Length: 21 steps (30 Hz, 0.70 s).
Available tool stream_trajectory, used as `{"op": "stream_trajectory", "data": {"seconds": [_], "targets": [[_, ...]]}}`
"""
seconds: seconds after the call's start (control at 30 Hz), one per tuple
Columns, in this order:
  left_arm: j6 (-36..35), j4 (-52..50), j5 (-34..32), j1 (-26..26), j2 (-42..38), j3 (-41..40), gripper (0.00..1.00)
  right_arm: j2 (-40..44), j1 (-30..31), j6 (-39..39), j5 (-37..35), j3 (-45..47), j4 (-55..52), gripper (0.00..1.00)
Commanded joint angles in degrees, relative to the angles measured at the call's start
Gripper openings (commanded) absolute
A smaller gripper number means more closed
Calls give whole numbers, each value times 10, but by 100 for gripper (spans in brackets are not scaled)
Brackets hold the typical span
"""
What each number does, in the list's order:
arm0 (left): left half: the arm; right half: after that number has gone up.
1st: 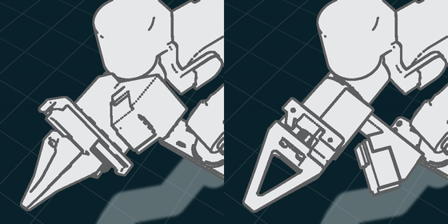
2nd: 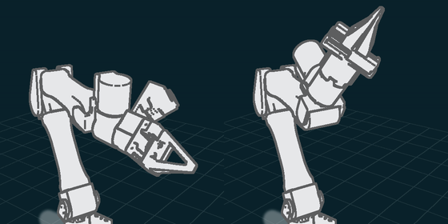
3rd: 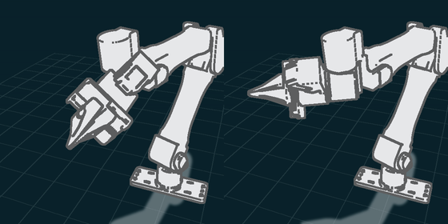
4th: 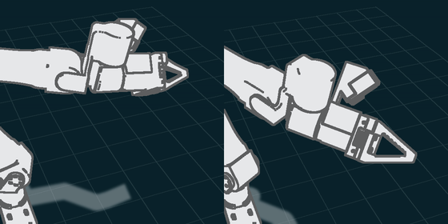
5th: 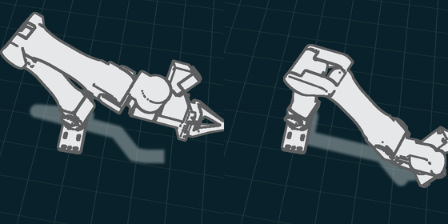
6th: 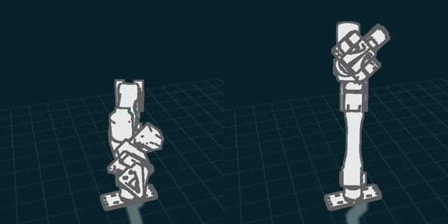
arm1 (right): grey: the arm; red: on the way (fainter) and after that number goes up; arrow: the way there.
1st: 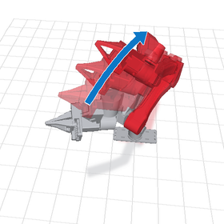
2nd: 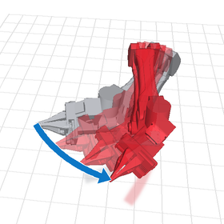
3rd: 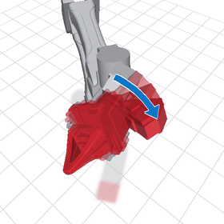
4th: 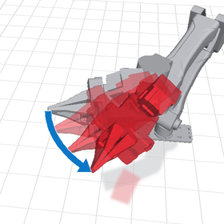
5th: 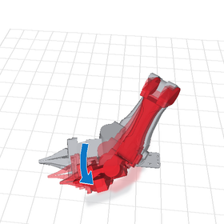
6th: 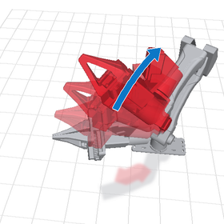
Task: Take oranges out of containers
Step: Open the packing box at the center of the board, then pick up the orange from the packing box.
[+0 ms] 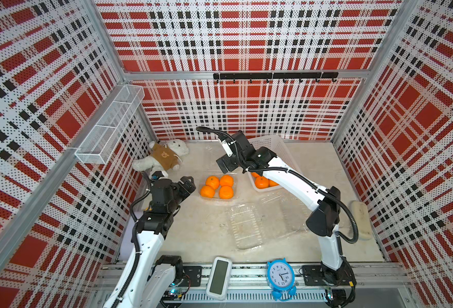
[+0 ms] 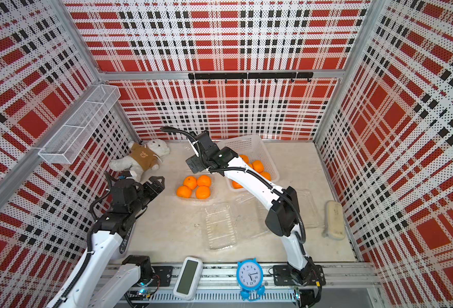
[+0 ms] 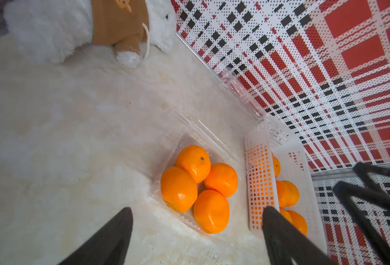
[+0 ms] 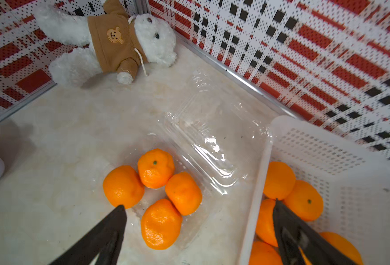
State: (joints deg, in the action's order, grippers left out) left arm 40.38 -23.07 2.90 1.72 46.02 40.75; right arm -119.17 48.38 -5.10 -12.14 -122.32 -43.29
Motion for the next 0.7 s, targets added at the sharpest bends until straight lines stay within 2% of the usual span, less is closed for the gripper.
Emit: {"op": "stream_trajectory", "data": {"seconds": [0.0, 0.13, 0.3, 0.67], "targets": [[-79, -65, 39, -34, -2, 31, 95, -47, -1, -167, 19, -3, -8, 99], [-129, -91, 79, -68, 0, 50, 99, -83, 4, -284, 24, 17, 21, 97], [-161, -103, 101, -79, 7, 43, 100, -109, 7, -368, 26, 58, 75, 95], [-171, -94, 149, -83, 21, 5, 100, -175, 8, -404, 1, -5, 36, 94]]}}
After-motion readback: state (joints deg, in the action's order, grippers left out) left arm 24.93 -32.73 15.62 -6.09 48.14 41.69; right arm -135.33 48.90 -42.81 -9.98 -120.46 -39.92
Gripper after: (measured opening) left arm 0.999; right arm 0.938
